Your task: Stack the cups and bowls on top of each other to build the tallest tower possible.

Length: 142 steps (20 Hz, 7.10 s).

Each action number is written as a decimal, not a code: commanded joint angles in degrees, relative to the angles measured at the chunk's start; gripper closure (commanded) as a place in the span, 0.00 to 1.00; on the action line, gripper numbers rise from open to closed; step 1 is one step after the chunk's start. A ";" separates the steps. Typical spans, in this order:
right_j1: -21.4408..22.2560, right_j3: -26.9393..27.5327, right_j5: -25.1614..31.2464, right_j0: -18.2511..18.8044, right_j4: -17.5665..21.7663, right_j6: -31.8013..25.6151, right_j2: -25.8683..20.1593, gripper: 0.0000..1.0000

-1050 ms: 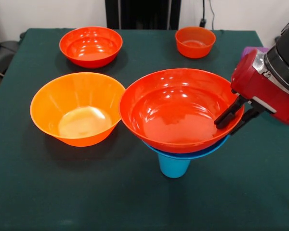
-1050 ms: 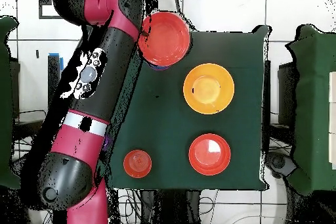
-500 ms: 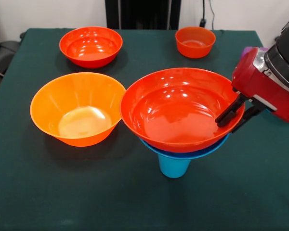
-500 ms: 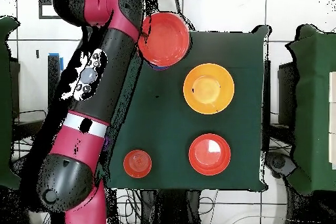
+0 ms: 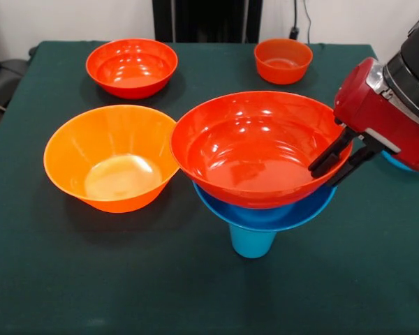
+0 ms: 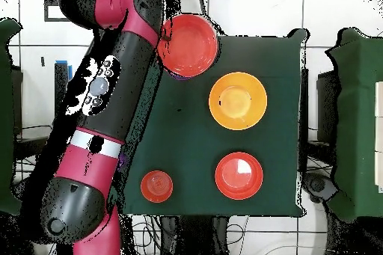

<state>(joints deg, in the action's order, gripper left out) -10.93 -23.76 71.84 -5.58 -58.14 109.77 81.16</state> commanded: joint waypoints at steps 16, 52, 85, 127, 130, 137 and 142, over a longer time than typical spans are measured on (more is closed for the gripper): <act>0.19 0.11 0.12 0.67 3.11 9.87 -4.35 1.00; -0.20 -2.04 -2.39 -0.29 3.65 11.01 -6.01 1.00; 1.08 -7.03 -3.93 -2.15 6.08 8.69 -9.20 1.00; 0.81 -4.33 -3.10 -1.32 5.59 10.35 -9.45 1.00; 0.68 -4.14 -3.37 -1.31 5.67 10.31 -9.29 1.00; 0.41 -3.50 -3.78 -1.07 5.57 10.23 -9.05 0.00; 0.48 -3.62 -3.61 -1.14 5.62 10.31 -9.00 0.00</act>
<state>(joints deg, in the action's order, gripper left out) -10.42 -26.80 69.41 -7.25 -55.96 109.77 77.00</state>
